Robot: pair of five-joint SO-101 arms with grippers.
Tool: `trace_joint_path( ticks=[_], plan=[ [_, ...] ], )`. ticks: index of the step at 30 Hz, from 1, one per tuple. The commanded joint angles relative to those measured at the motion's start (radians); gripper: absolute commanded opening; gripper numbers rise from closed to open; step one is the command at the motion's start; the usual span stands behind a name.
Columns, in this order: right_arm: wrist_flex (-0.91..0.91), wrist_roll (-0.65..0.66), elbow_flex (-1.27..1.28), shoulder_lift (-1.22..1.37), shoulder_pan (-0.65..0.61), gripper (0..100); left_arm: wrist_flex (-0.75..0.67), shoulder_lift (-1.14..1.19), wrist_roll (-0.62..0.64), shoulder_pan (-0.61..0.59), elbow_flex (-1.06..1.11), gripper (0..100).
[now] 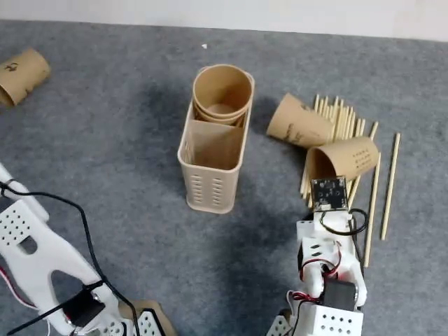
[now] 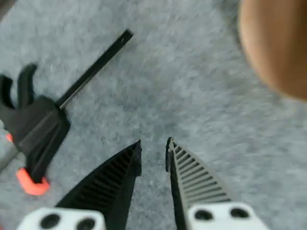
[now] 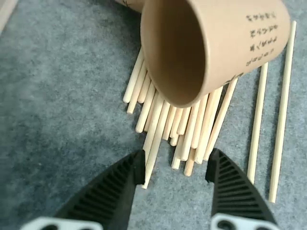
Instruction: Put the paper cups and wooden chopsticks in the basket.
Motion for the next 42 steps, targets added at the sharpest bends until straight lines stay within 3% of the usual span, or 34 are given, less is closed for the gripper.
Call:
trace_joint_path(
  ticks=[1, 6, 11, 18, 22, 29, 32, 38, 42],
  plan=[
    [-0.012, 0.014, 0.116, -0.010, -0.012, 22.0, 0.114, -0.041, -0.002, 0.053, -0.157, 20],
    [-0.012, 0.014, 0.116, -0.010, -0.012, 22.0, 0.173, -0.039, 0.063, 0.170, -0.291, 26],
    [-0.012, 0.014, 0.116, -0.010, -0.010, 22.0, 0.025, -0.038, 0.066, 0.237, -0.200, 26],
    [-0.012, 0.029, 0.116, -0.010, -0.010, 22.0, -0.181, -0.038, 0.066, 0.245, 0.001, 22],
    [-0.012, 0.043, 0.120, -0.010, -0.013, 22.0, -0.230, -0.038, 0.066, 0.246, 0.047, 21],
    [-0.012, 0.043, 0.120, -0.010, -0.013, 22.0, -0.229, -0.036, 0.066, 0.262, 0.056, 20],
    [-0.012, 0.044, 0.120, -0.010, -0.013, 22.0, -0.163, -0.047, 0.077, 0.245, 0.041, 20],
    [-0.012, 0.046, 0.120, -0.010, -0.013, 22.0, 0.021, -0.081, 0.130, 0.200, -0.214, 20],
    [-0.012, 0.048, 0.120, -0.010, -0.013, 22.0, -0.041, -0.085, 0.124, 0.206, -0.286, 20]
  ],
)
